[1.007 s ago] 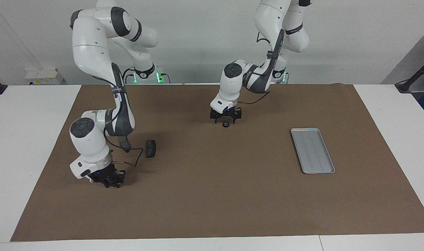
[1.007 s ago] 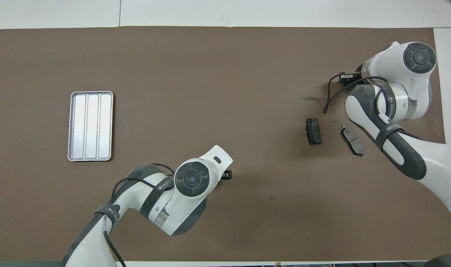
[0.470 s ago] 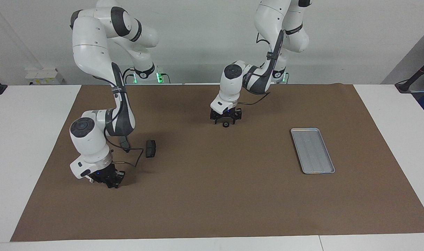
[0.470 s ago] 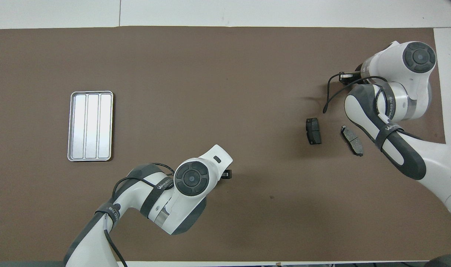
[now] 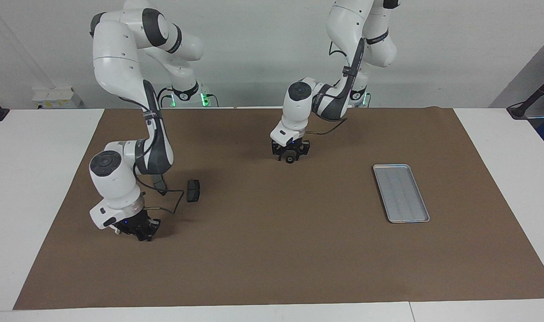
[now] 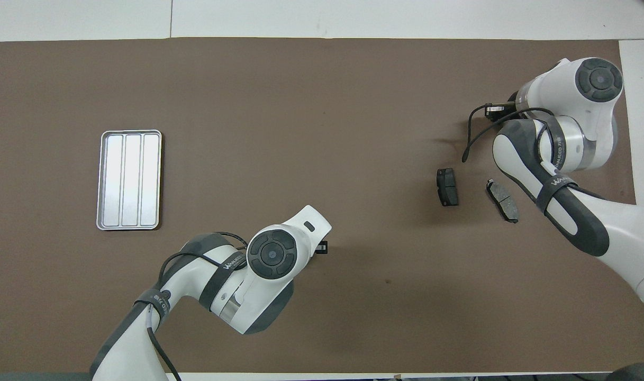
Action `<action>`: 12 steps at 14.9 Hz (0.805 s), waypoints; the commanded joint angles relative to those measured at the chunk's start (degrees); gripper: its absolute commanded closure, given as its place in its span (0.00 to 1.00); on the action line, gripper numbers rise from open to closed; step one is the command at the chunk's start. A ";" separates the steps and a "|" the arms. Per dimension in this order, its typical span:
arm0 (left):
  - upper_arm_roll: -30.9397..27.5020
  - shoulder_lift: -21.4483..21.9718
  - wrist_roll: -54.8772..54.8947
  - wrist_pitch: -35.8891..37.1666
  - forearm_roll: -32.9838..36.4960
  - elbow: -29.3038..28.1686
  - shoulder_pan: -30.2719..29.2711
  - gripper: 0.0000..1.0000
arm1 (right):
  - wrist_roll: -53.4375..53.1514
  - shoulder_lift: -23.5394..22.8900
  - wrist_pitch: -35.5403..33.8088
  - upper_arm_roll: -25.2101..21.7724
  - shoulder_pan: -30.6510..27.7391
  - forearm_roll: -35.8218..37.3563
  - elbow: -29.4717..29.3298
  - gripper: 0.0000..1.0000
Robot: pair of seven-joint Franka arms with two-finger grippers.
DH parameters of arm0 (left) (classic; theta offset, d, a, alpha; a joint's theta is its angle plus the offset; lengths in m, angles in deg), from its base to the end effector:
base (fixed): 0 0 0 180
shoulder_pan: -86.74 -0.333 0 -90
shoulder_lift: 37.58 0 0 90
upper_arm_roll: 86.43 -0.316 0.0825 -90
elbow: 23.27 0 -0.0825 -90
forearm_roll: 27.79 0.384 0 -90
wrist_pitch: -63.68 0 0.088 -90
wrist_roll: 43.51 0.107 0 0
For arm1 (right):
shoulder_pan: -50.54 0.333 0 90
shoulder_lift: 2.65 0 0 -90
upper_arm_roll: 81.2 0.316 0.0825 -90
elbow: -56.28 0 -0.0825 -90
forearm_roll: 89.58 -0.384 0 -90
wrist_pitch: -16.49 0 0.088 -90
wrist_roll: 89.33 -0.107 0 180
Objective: Pick bearing gear from pile to tray
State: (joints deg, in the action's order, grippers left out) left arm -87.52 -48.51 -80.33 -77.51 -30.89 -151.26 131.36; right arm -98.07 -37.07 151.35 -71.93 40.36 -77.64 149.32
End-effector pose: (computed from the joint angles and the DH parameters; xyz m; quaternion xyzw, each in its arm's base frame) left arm 0.3971 -0.3771 0.2890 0.9990 -0.0380 0.0051 0.0247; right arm 0.7026 -0.0296 0.2887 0.9964 -0.0328 0.0720 0.0293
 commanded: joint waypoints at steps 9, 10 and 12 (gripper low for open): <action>-0.32 0.12 0.88 -1.54 1.08 -0.94 -0.15 0.85 | 0.66 8.92 -16.90 0.92 1.12 2.03 -2.24 1.00; -0.32 0.12 0.88 -1.37 1.08 -0.94 -0.41 0.90 | 0.66 9.97 -18.39 1.01 1.39 1.95 -2.24 1.00; -0.67 0.29 1.05 -0.76 1.08 -1.03 -0.85 0.99 | 0.66 12.00 -21.12 1.01 1.91 1.42 -2.24 1.00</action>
State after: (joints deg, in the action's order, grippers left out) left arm -87.58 -48.01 -79.99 -77.63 -30.56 -151.18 131.33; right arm -97.81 -27.53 132.89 -71.29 42.04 -76.87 146.50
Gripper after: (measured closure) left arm 0.639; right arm 0.762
